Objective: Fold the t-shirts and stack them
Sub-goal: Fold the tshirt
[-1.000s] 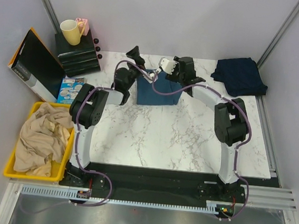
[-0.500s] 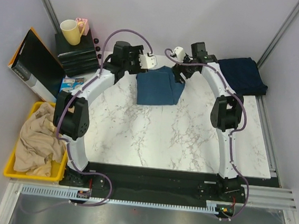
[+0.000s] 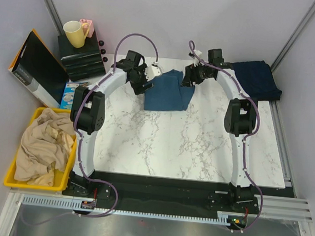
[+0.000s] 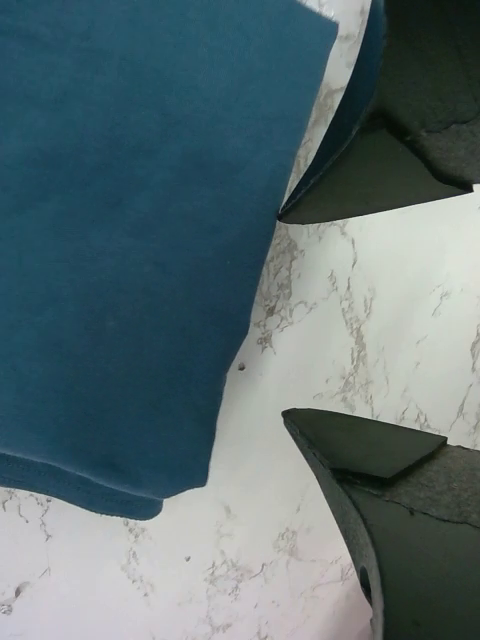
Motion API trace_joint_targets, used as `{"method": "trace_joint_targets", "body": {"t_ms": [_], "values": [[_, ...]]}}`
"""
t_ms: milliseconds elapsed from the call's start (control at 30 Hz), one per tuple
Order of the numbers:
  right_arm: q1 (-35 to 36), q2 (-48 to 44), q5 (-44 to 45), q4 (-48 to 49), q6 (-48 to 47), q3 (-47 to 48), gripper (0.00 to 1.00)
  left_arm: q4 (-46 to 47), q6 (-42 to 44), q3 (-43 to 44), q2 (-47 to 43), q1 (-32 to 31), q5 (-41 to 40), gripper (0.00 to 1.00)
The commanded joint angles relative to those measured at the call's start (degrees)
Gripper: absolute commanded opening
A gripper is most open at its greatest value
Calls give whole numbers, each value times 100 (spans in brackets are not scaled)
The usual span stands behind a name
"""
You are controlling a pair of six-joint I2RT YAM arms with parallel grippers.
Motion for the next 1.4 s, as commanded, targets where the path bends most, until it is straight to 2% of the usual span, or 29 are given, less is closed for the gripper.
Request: {"method": "trace_joint_targets", "body": {"t_ms": [0, 200, 400, 467, 567, 600, 667, 700, 733, 867, 1067, 1200, 1367], "values": [[92, -256, -934, 384, 315, -178, 77, -440, -553, 416, -247, 17, 603, 81], [312, -450, -1049, 138, -238, -969, 78, -642, -571, 354, -239, 8, 797, 82], [330, -125, -944, 41, -238, -900, 74, -722, -588, 337, -37, -36, 938, 82], [339, -90, -891, 6, -282, -908, 70, -722, -588, 302, 24, -71, 973, 81], [365, -98, -847, -46, -309, -1022, 59, -713, -640, 293, 191, -150, 938, 73], [391, -116, -820, -73, -326, -1066, 55, -713, -658, 267, 235, -194, 947, 65], [426, -186, -724, -126, -431, -1286, 44, -669, -720, 144, 332, -247, 947, 57], [461, -204, -671, -187, -493, -1356, 40, -660, -720, 83, 358, -334, 929, 46], [497, -247, -653, -231, -581, -1505, 34, -590, -694, 21, 367, -370, 903, 40], [602, -467, -452, -398, -853, -1875, 22, -397, -614, -409, 403, -546, 859, 15], [725, -792, -302, -705, -1275, -2358, 15, -344, -588, -936, 228, -809, 789, 12], [848, -1214, -232, -890, -1609, -3024, 11, -335, -588, -1429, -342, -950, 797, 11], [945, -1996, -161, -1031, -1970, -3957, 11, -405, -658, -2298, -1160, -1134, 920, 11]]}}
